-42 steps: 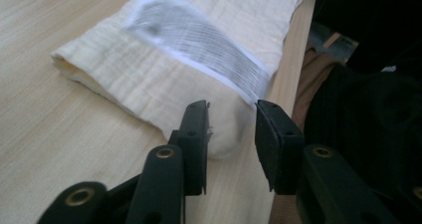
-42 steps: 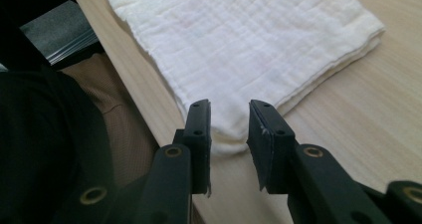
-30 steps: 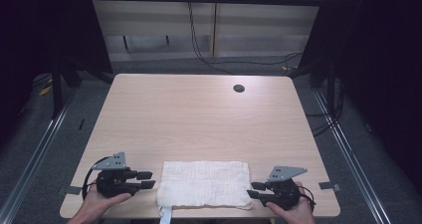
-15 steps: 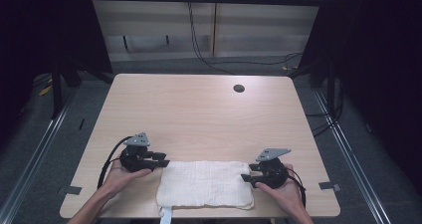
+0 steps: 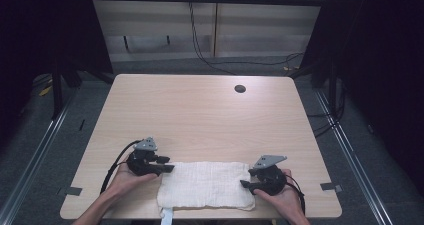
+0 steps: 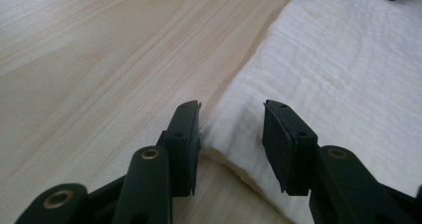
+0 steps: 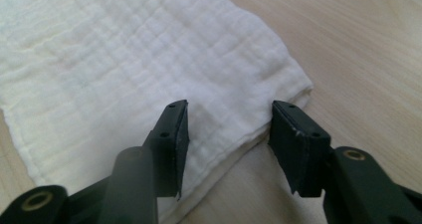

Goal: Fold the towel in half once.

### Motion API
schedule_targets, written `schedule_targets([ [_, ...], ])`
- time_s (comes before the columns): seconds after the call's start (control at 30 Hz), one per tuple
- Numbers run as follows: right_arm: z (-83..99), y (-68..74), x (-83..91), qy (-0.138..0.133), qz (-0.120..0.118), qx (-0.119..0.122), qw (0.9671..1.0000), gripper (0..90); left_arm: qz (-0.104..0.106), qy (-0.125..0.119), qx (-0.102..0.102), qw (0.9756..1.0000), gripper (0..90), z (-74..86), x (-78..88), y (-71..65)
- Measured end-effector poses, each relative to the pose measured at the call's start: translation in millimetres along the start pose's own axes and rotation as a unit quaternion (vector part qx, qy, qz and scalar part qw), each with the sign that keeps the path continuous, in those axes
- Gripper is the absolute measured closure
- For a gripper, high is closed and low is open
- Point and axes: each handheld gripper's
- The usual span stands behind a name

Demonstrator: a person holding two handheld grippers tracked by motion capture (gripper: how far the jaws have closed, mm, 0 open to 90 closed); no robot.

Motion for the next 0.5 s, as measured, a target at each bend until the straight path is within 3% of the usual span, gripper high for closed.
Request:
schedule_targets([
  [0.07, -0.2, 2.8, 0.9, 0.004, -0.004, 0.009, 0.9999, 60.3, -0.001, 0.001, -0.005, 1.0000, 58.7, 0.0, -0.6, -2.2],
  [0.23, -0.7, 4.0, 1.3, 0.005, -0.021, 0.000, 0.9998, 81.4, 0.009, 0.017, -0.018, 0.9997, 76.5, 0.2, -2.6, -7.0],
  [0.33, -0.6, 0.9, 1.6, 0.004, -0.025, -0.008, 0.9996, 83.9, 0.015, 0.014, -0.016, 0.9996, 83.3, -1.4, -4.6, -10.3],
  [0.5, 2.7, -10.7, 8.3, 0.001, -0.012, -0.033, 0.9994, 84.5, 0.027, 0.006, -0.010, 0.9996, 83.9, -8.6, -7.8, -15.4],
])
Point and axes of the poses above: each handheld gripper's, and its own axes: x roughly backward along the jaws, z roughly out of its underside, y roughly to its left, and after that the axes turned 3 degrees about -y, right-handed
